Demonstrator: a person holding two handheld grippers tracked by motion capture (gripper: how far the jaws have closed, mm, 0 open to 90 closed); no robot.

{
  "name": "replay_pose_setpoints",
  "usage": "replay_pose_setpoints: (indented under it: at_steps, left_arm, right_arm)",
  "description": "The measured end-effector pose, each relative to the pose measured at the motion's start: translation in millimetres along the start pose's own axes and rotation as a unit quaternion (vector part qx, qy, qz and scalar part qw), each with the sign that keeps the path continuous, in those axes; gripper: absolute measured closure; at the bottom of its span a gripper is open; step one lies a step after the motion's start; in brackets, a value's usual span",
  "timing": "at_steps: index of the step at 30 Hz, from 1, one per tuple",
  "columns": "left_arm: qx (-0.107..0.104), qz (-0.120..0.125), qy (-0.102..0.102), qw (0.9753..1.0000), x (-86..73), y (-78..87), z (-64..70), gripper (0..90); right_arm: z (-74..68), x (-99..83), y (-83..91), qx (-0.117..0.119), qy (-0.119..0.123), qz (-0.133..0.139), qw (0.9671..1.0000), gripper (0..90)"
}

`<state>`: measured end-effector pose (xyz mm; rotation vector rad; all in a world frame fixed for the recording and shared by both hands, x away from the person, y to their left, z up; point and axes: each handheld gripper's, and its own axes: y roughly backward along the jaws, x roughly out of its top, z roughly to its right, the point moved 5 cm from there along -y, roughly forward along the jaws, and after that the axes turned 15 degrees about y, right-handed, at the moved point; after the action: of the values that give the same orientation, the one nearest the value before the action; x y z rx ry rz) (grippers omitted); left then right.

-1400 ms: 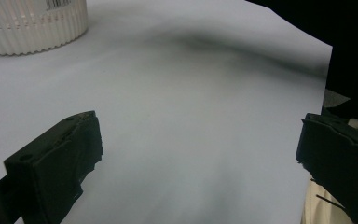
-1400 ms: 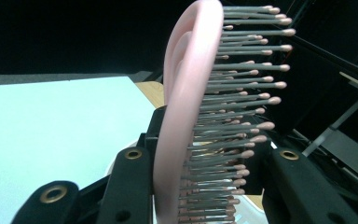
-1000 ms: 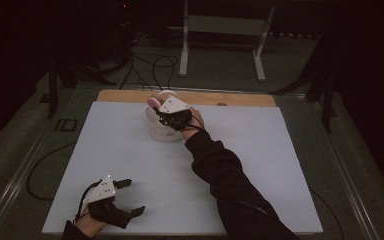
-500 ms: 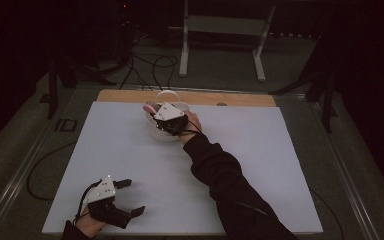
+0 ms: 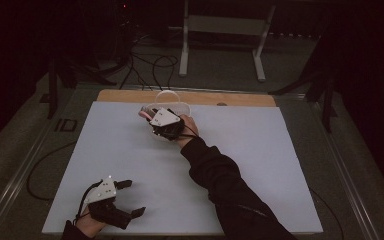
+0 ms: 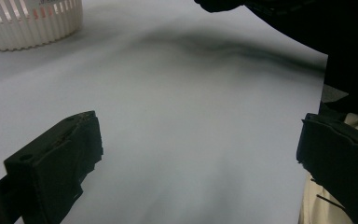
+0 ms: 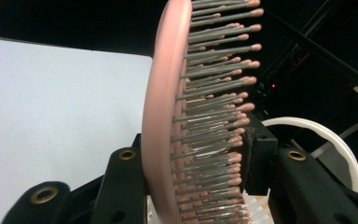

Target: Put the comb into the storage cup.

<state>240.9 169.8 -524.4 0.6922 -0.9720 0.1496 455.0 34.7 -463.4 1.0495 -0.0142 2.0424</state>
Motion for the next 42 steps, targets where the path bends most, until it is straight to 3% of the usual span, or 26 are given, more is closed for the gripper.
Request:
replay_pose_setpoints:
  at_steps: [4,9,18,25,30,35,42]
  left_arm:
    - [-0.001,0.001,0.000,1.0000,0.2,0.3,-0.2,0.2]
    - [-0.001,0.000,0.001,1.0000,-0.1,0.0,-0.2,0.2]
    - [-0.001,0.000,0.000,1.0000,-0.2,0.0,-0.1,0.2]
    - [-0.002,0.000,0.000,1.0000,-0.3,0.0,-0.2,0.2]
    - [-0.002,-0.001,0.000,1.0000,-0.6,-0.2,-0.4,0.2]
    - [-0.001,-0.001,-0.001,1.0000,-0.6,-0.3,-0.5,0.2]
    - [-0.001,-0.002,-0.002,1.0000,-0.8,-0.9,-0.4,0.1]
  right_arm:
    - [-6.5,1.8,-0.4,-0.001,0.011,0.001,0.9999,59.7]
    - [-6.9,1.9,-0.1,-0.002,0.003,0.006,1.0000,58.2]
    - [-5.8,-0.5,-2.1,0.022,-0.026,0.001,0.9994,43.5]
    - [-5.1,0.0,-2.3,0.015,-0.035,0.002,0.9993,34.8]
    - [-4.0,-0.3,-1.9,0.013,-0.043,-0.001,0.9990,22.4]
    - [-3.1,1.2,1.7,0.011,-0.048,0.005,0.9988,18.8]
    - [-1.7,4.7,6.4,0.034,-0.072,0.019,0.9967,9.4]
